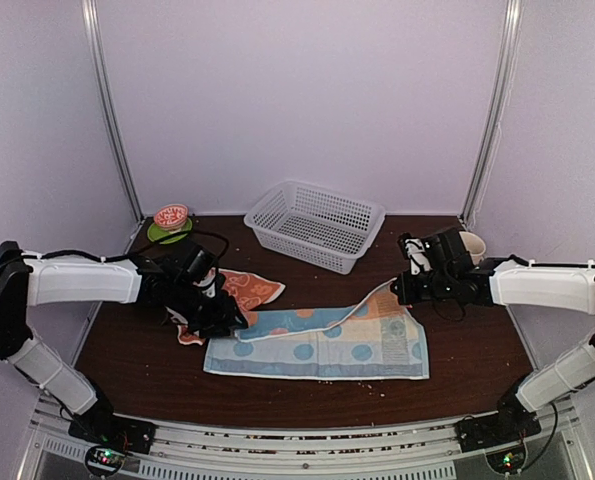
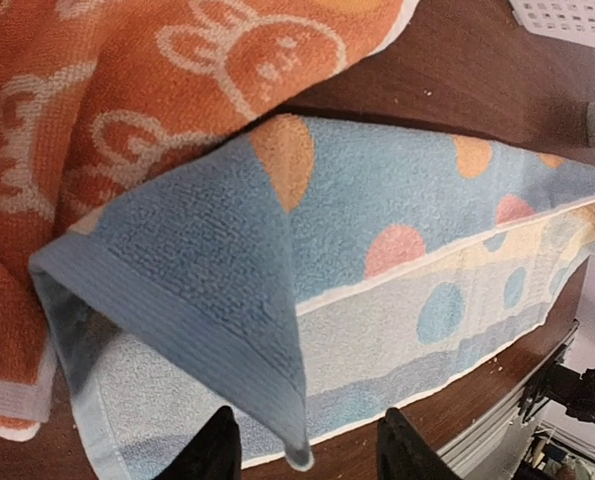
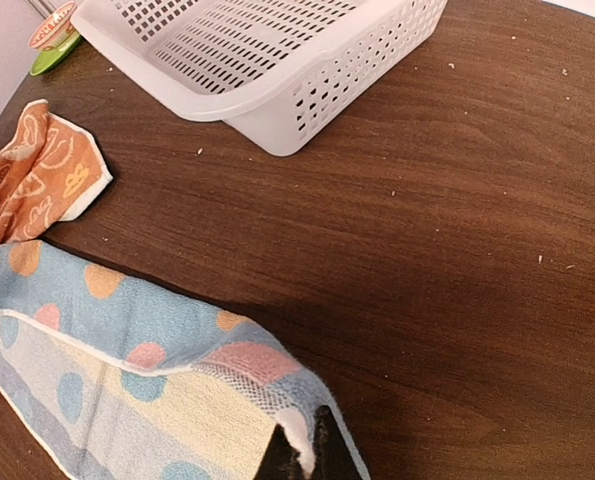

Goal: Roll the towels
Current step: Fold the towel at the center of the board.

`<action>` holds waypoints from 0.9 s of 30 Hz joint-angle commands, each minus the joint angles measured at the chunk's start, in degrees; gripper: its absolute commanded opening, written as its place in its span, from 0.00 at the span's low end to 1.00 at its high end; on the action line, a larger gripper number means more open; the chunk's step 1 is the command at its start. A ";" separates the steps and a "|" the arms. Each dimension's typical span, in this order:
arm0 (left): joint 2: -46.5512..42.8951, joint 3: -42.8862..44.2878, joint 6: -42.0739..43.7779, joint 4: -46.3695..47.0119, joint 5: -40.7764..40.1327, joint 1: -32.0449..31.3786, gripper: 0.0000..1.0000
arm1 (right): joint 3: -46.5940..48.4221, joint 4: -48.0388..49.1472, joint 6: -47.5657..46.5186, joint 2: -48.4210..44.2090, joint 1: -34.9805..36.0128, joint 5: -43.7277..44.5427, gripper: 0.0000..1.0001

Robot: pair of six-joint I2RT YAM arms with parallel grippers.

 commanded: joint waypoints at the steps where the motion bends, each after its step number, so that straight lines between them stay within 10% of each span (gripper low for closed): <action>1: 2.63 1.56 1.60 2.25 -1.06 0.10 0.42 | -0.76 -1.24 -0.98 -2.25 -0.09 -0.58 0.00; 10: 1.42 2.27 3.43 1.46 -3.92 1.12 0.00 | -0.26 -4.13 -4.19 -4.64 1.31 4.08 0.00; 27: -7.40 -5.55 2.99 4.98 -2.94 1.27 0.00 | -1.22 -18.61 -2.69 -10.75 14.92 19.78 0.04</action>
